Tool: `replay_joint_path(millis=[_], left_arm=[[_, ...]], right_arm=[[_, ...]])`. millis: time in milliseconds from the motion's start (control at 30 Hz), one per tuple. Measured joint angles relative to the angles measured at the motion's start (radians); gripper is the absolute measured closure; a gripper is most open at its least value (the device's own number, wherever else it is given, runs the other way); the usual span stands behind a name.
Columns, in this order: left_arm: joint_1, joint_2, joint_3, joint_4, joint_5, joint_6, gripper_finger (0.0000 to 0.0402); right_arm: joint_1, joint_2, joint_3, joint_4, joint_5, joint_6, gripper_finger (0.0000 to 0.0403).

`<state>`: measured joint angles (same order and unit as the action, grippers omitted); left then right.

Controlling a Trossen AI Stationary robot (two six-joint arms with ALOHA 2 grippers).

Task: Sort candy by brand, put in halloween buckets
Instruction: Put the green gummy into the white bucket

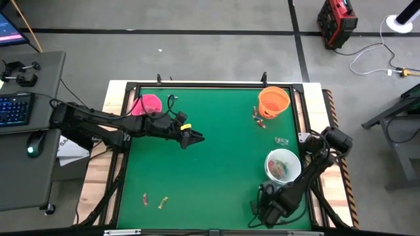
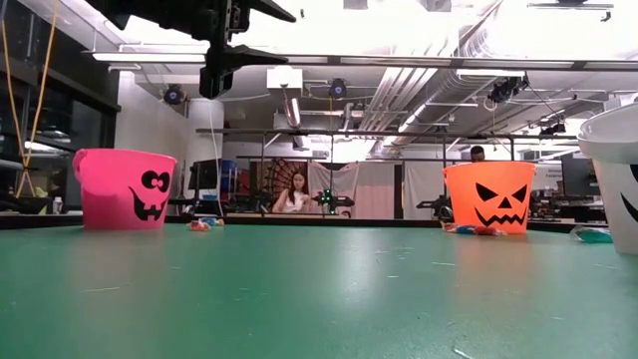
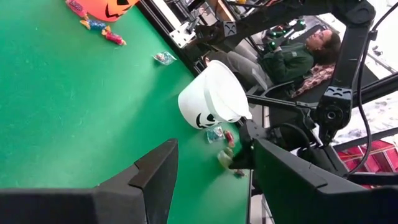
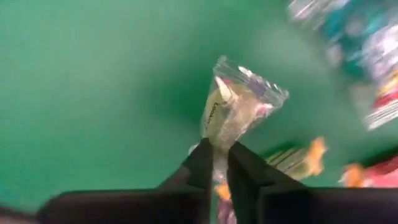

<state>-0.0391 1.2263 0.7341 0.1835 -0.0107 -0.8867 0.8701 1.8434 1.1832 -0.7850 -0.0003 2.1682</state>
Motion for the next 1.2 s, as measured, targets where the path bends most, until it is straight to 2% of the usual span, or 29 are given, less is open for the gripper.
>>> replay_joint_path(millis=[167, 233, 333, 467, 567, 633, 700, 933, 1033, 1200], left_arm=[[0.000, 0.000, 0.000, 0.001, 0.000, 0.006, 0.0204], [0.000, 0.000, 0.000, 0.001, 0.000, 0.006, 0.0204], [0.002, 0.000, 0.000, 0.002, 0.000, 0.006, 0.0204], [0.011, 0.000, 0.000, 0.002, 0.000, 0.006, 0.0204], [0.021, 0.000, 0.000, 0.002, -0.001, 0.006, 0.0204], [0.027, 0.000, 0.000, 0.003, -0.001, 0.000, 0.0204], [0.027, 0.000, 0.000, 0.009, -0.001, -0.002, 0.0204], [0.013, 0.000, 0.001, 0.034, 0.003, -0.001, 0.0204], [0.011, 0.000, 0.001, 0.041, 0.004, -0.001, 0.0204], [0.011, 0.000, 0.001, 0.057, 0.003, -0.001, 0.0204]], right_arm=[[0.030, -0.031, 0.053, 0.074, 0.013, -0.118, 0.0389], [0.037, -0.056, 0.099, 0.068, 0.074, -0.193, 0.0398], [0.030, -0.115, 0.166, 0.038, 0.252, -0.345, 0.0396], [0.013, -0.209, 0.266, -0.222, 0.458, -0.393, 0.0401], [0.013, -0.261, 0.321, -0.521, 0.523, -0.304, 0.0401], [0.014, -0.289, 0.335, -0.703, 0.505, -0.219, 0.0402], [0.013, -0.315, 0.323, -0.798, 0.426, -0.169, 0.0402], [0.002, -0.410, 0.098, -0.746, 0.134, -0.169, 0.0402], [-0.002, -0.442, 0.037, -0.719, 0.117, -0.123, 0.0402], [-0.016, -0.492, 0.027, -0.681, 0.165, -0.108, 0.0401]])
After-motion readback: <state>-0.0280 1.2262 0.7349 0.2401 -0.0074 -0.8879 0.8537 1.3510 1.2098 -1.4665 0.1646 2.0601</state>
